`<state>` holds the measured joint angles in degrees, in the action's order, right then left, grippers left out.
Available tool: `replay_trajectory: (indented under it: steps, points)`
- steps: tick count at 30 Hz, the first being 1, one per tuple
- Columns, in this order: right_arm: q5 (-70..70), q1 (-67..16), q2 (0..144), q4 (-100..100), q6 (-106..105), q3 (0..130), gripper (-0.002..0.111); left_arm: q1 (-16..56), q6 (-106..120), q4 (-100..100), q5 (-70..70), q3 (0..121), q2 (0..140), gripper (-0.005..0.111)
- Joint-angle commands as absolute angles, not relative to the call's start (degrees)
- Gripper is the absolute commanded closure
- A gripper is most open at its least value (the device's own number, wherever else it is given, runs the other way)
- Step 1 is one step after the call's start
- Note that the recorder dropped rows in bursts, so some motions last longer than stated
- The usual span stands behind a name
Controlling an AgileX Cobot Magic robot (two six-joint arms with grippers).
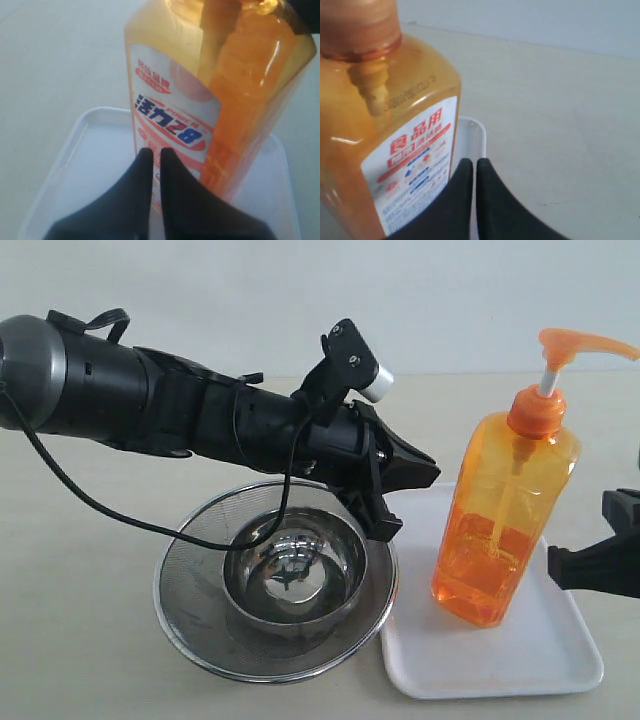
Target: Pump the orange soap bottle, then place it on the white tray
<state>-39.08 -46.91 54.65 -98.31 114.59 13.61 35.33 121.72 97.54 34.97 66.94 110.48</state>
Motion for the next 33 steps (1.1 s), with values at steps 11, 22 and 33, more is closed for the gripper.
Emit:
replay_trajectory:
  steps: [11,22,33]
  points:
    - [-46.23,-45.93,65.23,-99.95,118.8,17.97,0.108,35.27,118.77,93.65,38.92,67.36,110.35,0.102]
    - [-39.07,-40.86,65.98,-99.95,115.37,20.84,0.108,35.27,118.6,91.86,39.52,67.36,110.59,0.102]
    - [-34.88,-40.86,65.98,-99.95,108.72,22.82,0.108,35.27,120.9,92.71,41.89,67.36,111.6,0.102]
